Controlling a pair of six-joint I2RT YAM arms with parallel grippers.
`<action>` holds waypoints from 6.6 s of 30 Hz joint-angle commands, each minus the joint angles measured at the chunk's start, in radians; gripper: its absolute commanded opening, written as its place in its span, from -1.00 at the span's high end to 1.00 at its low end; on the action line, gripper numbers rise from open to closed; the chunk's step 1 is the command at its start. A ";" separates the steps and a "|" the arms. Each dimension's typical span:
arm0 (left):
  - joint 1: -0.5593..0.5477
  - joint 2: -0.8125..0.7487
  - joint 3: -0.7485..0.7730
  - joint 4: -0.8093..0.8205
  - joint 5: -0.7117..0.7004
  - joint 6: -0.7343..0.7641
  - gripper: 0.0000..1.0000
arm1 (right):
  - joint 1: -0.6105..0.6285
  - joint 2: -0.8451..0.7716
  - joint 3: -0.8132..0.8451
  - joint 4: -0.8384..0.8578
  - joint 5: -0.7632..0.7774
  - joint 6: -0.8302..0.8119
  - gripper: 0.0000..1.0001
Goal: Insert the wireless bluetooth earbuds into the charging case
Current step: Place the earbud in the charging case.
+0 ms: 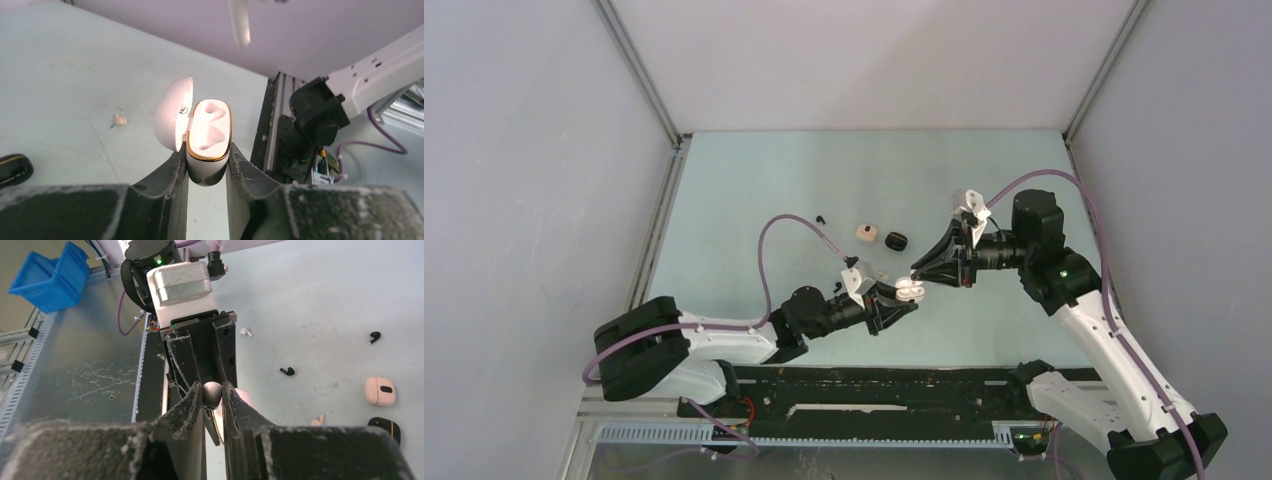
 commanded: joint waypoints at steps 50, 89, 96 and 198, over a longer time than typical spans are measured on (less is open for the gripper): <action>-0.004 -0.007 -0.038 0.375 -0.129 -0.075 0.99 | 0.136 0.087 0.020 0.119 0.060 -0.014 1.00; -0.003 0.060 -0.025 0.482 -0.127 -0.151 0.99 | 0.138 0.136 -0.028 0.358 0.036 0.167 1.00; -0.001 0.072 -0.037 0.523 -0.129 -0.173 0.99 | 0.137 0.134 -0.056 0.409 0.030 0.191 1.00; 0.012 -0.018 -0.045 0.202 -0.014 0.009 0.99 | 0.103 0.093 0.114 -0.100 0.176 -0.191 -0.18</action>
